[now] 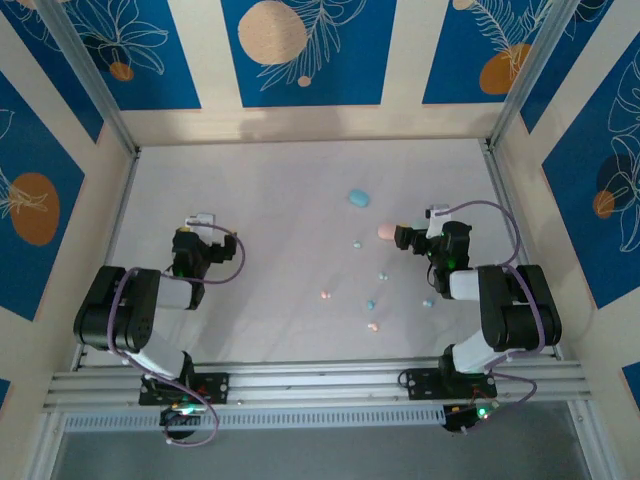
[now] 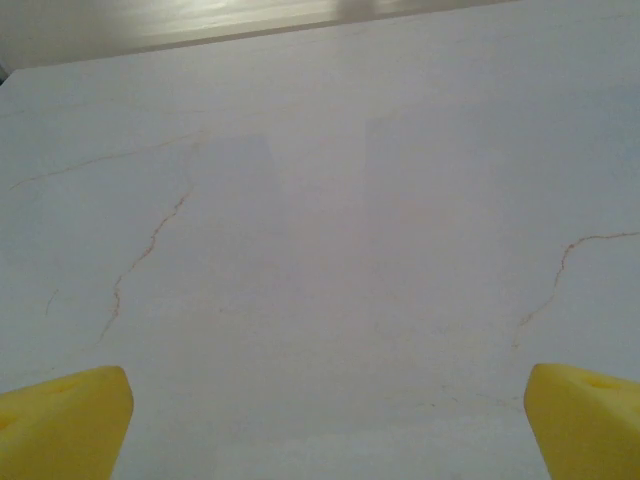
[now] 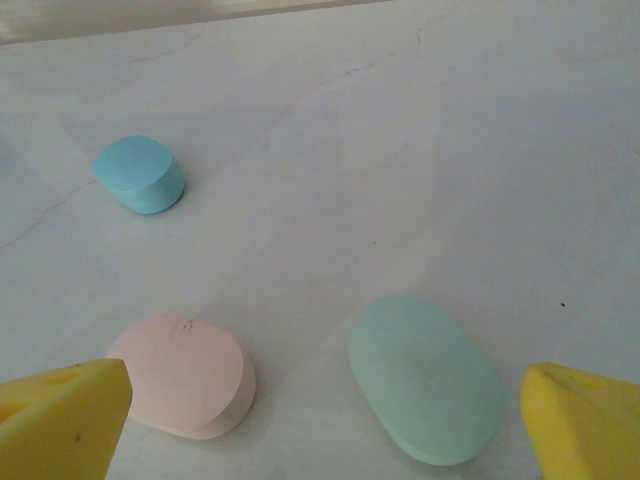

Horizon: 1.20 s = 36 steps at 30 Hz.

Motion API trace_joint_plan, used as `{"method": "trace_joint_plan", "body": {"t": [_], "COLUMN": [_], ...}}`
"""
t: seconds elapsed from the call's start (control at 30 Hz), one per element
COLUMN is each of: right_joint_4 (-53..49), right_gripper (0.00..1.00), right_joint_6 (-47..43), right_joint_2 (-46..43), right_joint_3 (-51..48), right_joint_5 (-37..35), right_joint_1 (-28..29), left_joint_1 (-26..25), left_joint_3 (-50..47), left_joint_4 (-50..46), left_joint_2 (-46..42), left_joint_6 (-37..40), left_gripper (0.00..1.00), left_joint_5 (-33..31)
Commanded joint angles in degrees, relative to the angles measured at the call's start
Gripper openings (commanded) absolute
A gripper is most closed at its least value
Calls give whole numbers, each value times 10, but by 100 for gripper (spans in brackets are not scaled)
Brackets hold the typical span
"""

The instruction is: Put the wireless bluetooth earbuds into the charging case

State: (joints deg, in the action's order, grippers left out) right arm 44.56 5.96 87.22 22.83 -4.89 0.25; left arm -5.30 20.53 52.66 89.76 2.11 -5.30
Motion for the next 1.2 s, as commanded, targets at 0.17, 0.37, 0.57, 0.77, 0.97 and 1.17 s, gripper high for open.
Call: {"method": "trace_joint_plan", "body": {"t": [0.17,0.37,0.57,0.77,0.97,1.17], "right_joint_4": [14,12,12,11,-1,-27], "right_gripper": [99,99,99,99,99,99], "right_joint_6": [-3,-3,-3,-2,-8,-3], "right_joint_2": [0,0,1,1,-5,-20], "right_joint_3": [12,13,12,13,18,26], "right_joint_5": [5,9,7,8,21,14], "right_joint_1": [-3,-5,-4,-5,-5,-5], "left_joint_1": [7,7,8,9,9,8], "left_joint_3": [11,11,12,12,-18,-42], "left_joint_4": [5,5,2,4,51,54], "left_joint_2": [-4,-4,-4,-4,-14,-65], "left_joint_6": [10,10,10,10,7,-5], "left_gripper": [100,100,100,100,100,100], "left_joint_5": [14,15,15,15,14,-19]}}
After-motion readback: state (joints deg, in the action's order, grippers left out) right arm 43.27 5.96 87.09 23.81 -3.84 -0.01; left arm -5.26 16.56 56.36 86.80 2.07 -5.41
